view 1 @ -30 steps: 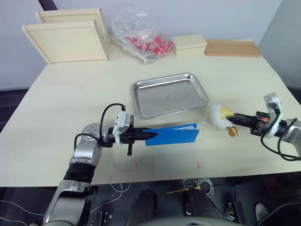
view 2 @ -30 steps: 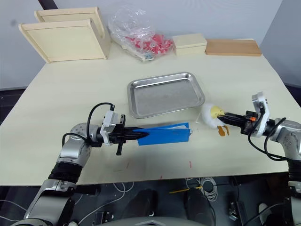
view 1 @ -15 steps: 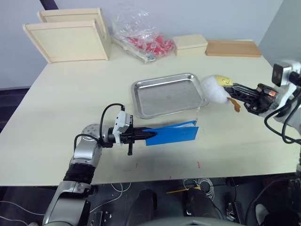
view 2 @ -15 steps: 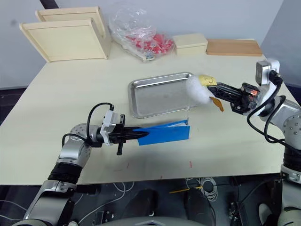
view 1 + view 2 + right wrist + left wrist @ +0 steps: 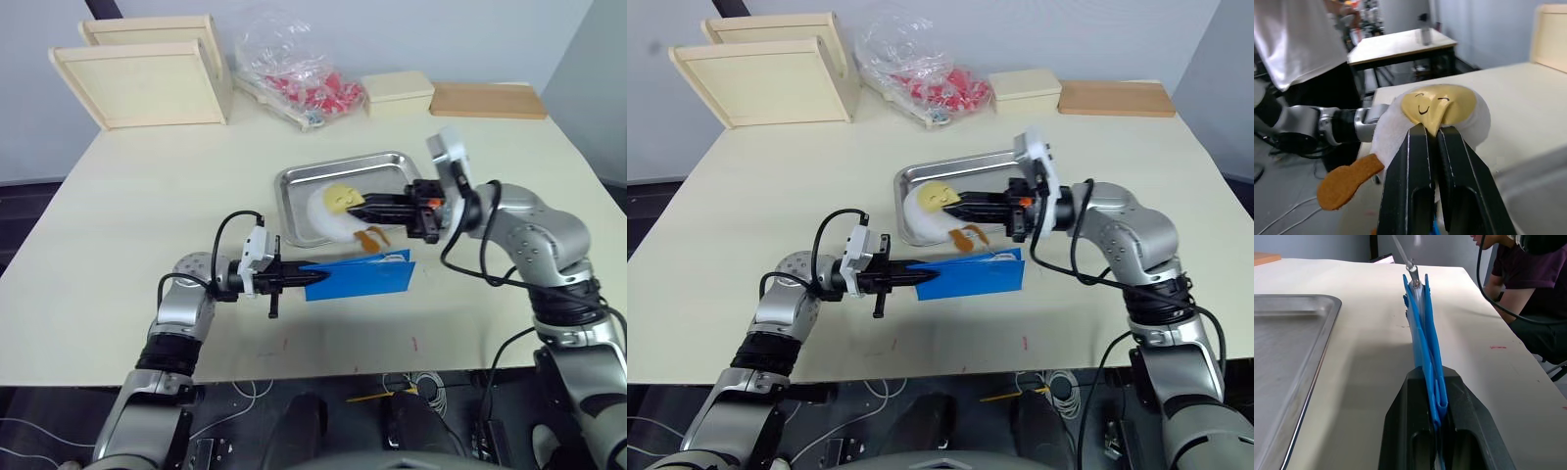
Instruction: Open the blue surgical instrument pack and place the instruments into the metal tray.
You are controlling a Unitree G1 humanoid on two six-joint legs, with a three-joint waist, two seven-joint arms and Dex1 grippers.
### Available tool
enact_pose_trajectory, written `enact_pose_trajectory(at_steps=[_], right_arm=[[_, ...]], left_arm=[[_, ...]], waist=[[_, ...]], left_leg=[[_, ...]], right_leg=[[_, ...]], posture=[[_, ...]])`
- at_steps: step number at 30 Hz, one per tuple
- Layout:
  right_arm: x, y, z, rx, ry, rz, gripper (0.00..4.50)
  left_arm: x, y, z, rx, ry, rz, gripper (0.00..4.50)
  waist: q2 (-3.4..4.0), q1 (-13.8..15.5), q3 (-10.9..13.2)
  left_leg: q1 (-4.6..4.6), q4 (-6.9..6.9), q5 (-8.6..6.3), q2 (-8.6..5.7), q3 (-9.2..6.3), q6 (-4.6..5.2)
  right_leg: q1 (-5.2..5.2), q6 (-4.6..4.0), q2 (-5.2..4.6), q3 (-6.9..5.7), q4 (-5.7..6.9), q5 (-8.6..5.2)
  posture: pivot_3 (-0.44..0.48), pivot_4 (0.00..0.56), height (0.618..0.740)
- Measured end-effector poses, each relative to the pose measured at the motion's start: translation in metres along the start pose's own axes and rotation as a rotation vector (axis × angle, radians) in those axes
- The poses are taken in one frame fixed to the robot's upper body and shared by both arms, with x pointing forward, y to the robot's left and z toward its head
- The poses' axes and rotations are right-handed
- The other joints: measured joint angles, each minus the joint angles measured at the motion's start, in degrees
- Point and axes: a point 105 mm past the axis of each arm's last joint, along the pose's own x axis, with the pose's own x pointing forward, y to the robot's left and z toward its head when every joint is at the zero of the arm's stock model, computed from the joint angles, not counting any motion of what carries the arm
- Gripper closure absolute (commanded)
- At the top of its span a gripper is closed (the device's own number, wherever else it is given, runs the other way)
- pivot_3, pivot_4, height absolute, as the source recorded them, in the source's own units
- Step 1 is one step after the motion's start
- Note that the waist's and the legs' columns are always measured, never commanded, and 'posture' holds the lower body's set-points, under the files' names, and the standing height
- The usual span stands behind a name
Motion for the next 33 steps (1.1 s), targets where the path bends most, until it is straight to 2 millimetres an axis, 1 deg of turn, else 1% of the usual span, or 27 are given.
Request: enact_pose_trajectory(at_steps=[3, 8, 11, 13, 15, 17, 20, 23, 25, 26, 28, 29, 30, 31, 32, 33], right_arm=[[0.012, 0.001, -0.001, -0.015, -0.023, 0.024, 4.45], [0.038, 0.009, 0.004, -0.083, -0.042, 0.091, 4.45], [0.054, 0.015, -0.003, -0.157, -0.018, 0.127, 4.45], [0.069, 0.025, -0.009, -0.202, -0.015, 0.180, 4.45], [0.073, 0.029, -0.007, -0.236, -0.032, 0.205, 4.45], [0.075, 0.034, -0.005, -0.276, -0.068, 0.227, 4.45], [0.070, 0.038, -0.009, -0.300, -0.076, 0.248, 4.45], [0.056, 0.049, -0.033, -0.360, 0.042, 0.307, 4.45], [0.049, 0.051, -0.053, -0.394, 0.133, 0.319, 4.45], [0.045, 0.051, -0.066, -0.427, 0.194, 0.321, 4.45], [0.041, 0.049, -0.080, -0.460, 0.253, 0.315, 4.45], [0.038, 0.047, -0.088, -0.494, 0.301, 0.308, 3.80], [0.037, 0.045, -0.093, -0.521, 0.334, 0.303, 3.40], [0.036, 0.044, -0.097, -0.538, 0.356, 0.302, 3.10], [0.035, 0.043, -0.101, -0.560, 0.381, 0.300, 2.51], [0.032, 0.043, -0.104, -0.573, 0.392, 0.293, 2.10]], left_arm=[[-0.001, 0.000, 0.000, 0.001, 0.002, 0.002, 4.50], [0.000, 0.000, 0.000, 0.000, 0.001, 0.003, 4.50], [-0.001, 0.000, 0.000, 0.000, 0.000, 0.004, 4.50], [0.000, 0.000, 0.000, -0.001, -0.002, 0.003, 4.50], [0.001, 0.000, 0.000, -0.001, -0.004, 0.002, 4.50], [0.001, 0.000, 0.000, -0.001, -0.005, 0.002, 4.50], [0.001, 0.000, 0.000, -0.001, -0.004, 0.001, 4.50], [0.001, -0.001, -0.001, -0.001, -0.006, 0.000, 4.50], [0.001, -0.001, -0.001, 0.000, -0.003, 0.001, 4.50], [0.001, -0.001, -0.001, 0.000, -0.003, 0.001, 4.50], [0.001, -0.001, -0.001, 0.000, -0.002, 0.002, 4.50], [0.001, -0.001, -0.001, -0.001, -0.002, 0.003, 4.50], [0.001, -0.001, -0.001, -0.001, -0.001, 0.002, 4.50], [0.001, -0.001, -0.001, -0.001, -0.001, 0.001, 4.50], [0.001, -0.001, -0.001, -0.001, -0.002, 0.000, 4.50], [0.001, -0.001, -0.001, -0.001, -0.002, 0.000, 4.50]], waist=[[0.00, -0.11, 0.00], [0.01, -0.09, 0.00], [0.01, -0.20, 0.00], [0.01, -0.18, 0.01], [0.01, -0.04, 0.00], [0.01, -0.04, 0.00], [0.01, -0.06, 0.00], [0.01, 0.02, 0.00], [0.01, -0.07, 0.00], [0.01, -0.07, 0.00], [0.01, -0.07, 0.00], [0.01, -0.08, 0.00], [0.01, -0.07, 0.00], [0.00, -0.03, 0.00], [-0.01, 0.00, -0.01], [-0.01, 0.01, -0.01]], left_leg=[[0.01, 0.00, 0.00, -0.01, -0.03, 0.00], [0.01, 0.00, 0.00, -0.03, -0.07, 0.00], [0.03, 0.00, 0.00, -0.07, -0.06, 0.00], [0.02, 0.00, 0.00, -0.07, -0.06, 0.00], [0.02, 0.00, 0.00, -0.08, -0.06, -0.01], [0.02, 0.00, 0.00, -0.10, -0.07, -0.01], [0.03, 0.00, 0.00, -0.10, -0.09, -0.01], [0.02, 0.00, 0.00, -0.12, -0.07, -0.01], [0.04, 0.00, 0.00, -0.13, -0.04, -0.01], [0.05, 0.00, 0.00, -0.13, -0.03, 0.00], [0.06, 0.00, 0.00, -0.13, -0.01, -0.01], [0.07, 0.00, 0.01, -0.13, 0.01, -0.01], [0.08, 0.01, 0.01, -0.13, 0.03, -0.01], [0.08, 0.01, 0.01, -0.13, 0.03, -0.02], [0.07, 0.02, 0.01, -0.13, 0.03, -0.02], [0.07, 0.02, 0.01, -0.13, 0.03, -0.02]], right_leg=[[0.00, 0.00, -0.01, 0.04, 0.01, 0.00], [-0.01, 0.00, 0.00, -0.01, 0.03, 0.00], [-0.01, 0.00, -0.01, 0.02, 0.03, 0.00], [-0.02, 0.00, 0.00, -0.01, 0.03, 0.00], [-0.01, 0.00, -0.02, -0.03, 0.03, 0.00], [0.00, 0.00, -0.04, -0.02, 0.02, 0.00], [0.01, 0.00, -0.05, -0.02, 0.02, 0.00], [0.03, 0.00, -0.05, -0.07, -0.01, 0.00], [0.03, 0.00, -0.05, -0.06, -0.01, 0.00], [0.03, 0.00, -0.04, -0.06, 0.00, 0.00], [0.03, 0.00, -0.03, -0.06, 0.00, -0.01], [0.03, 0.00, -0.03, -0.05, 0.00, -0.01], [0.03, 0.00, -0.03, -0.04, 0.00, -0.01], [0.04, 0.00, -0.03, -0.04, 0.00, -0.01], [0.04, 0.00, -0.03, -0.04, 0.00, -0.01], [0.04, 0.00, -0.04, -0.04, 0.00, -0.01]], posture=[[0.000, 0.150, 0.740], [0.000, 0.150, 0.740], [0.000, 0.150, 0.740], [0.000, 0.150, 0.740], [0.000, 0.150, 0.740], [0.000, 0.150, 0.740], [0.000, 0.150, 0.740], [0.000, 0.150, 0.740], [0.000, 0.150, 0.740], [0.000, 0.150, 0.740], [0.000, 0.150, 0.740], [0.000, 0.150, 0.740], [0.000, 0.150, 0.740], [0.000, 0.150, 0.740], [0.000, 0.150, 0.740], [0.000, 0.150, 0.740]])
